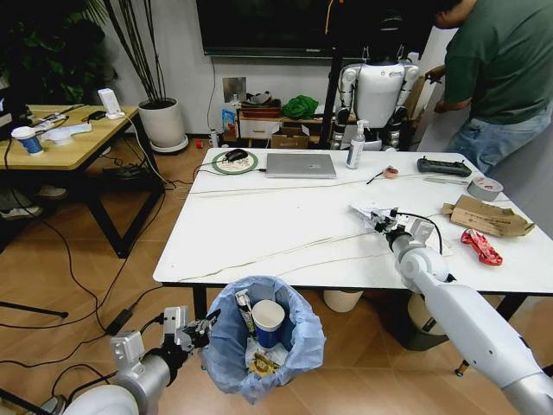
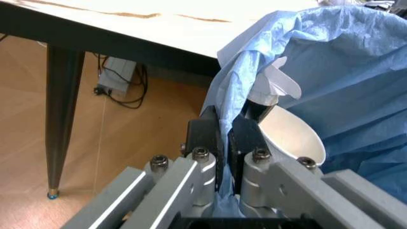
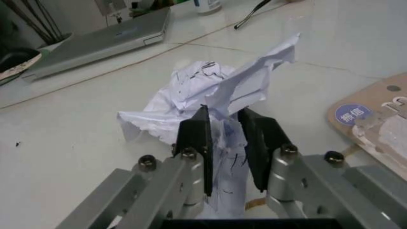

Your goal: Pick up the trash bin and place the trash from the table into it.

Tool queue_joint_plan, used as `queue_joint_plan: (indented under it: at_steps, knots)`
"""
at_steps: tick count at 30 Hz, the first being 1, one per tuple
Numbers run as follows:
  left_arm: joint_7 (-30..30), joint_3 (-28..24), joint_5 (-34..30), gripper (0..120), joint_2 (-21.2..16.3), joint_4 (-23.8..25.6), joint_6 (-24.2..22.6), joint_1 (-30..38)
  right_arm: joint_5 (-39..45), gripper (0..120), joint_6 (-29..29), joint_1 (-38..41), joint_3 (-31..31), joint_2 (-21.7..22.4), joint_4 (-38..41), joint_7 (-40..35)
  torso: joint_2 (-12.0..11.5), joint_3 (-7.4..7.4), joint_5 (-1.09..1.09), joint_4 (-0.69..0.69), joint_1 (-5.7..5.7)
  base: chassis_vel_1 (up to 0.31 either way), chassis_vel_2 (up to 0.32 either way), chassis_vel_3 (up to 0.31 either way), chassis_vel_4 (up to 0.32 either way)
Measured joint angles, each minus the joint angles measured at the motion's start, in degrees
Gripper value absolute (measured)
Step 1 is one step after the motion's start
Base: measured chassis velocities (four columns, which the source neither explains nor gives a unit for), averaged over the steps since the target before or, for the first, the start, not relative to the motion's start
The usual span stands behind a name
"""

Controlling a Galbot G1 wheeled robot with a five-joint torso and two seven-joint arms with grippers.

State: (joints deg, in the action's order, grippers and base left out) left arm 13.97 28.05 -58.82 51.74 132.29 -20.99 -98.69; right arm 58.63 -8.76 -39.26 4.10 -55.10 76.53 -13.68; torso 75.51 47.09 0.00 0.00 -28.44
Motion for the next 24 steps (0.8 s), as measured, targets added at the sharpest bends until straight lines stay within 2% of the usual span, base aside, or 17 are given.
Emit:
queue_joint_plan:
  at_steps: [5, 14, 19, 22, 24]
  knots:
    - [0.0, 0.01, -0.05, 0, 0.01, -0.08, 0.02, 0.17, -0.44, 0, 0.18, 0.04, -0.34, -0.06, -0.22, 0.35, 0.0, 0.0, 0.0, 0.0, 0.0, 0.0, 0.0, 0.0, 0.0]
    - [0.0, -0.39, 0.1, 0, 0.31, -0.07, 0.03, 0.17, -0.61, 0, 1.29, -0.64, -0.43, 1.74, 2.24, 2.56, 0.0, 0.0, 0.01, 0.0, 0.0, 0.0, 0.0, 0.0, 0.0]
    - [0.5, -0.84, 0.22, 0, 0.34, 0.31, 0.03, 0.38, -1.07, 0, 2.62, -2.14, -0.38, 5.04, 7.69, 4.68, 0.0, 0.0, 0.03, -0.01, 0.0, 0.0, 0.0, 0.0, 0.0]
    - [0.94, -1.17, 0.23, 0, 0.34, 0.35, 0.05, 0.8, -1.11, 0, 3.66, -3.64, 0.3, 8.77, 15.01, 5.76, 0.0, -0.01, -0.03, -0.01, 0.0, 0.0, 0.0, 0.0, 0.0]
    - [1.11, -1.45, 0.23, 0, 0.35, 0.31, 0.08, 1.14, -1.28, 0, 4.34, -4.88, 0.69, 11.62, 21.26, 6.55, 0.01, -0.01, 0.01, -0.01, 0.01, 0.0, 0.0, 0.0, 0.0]
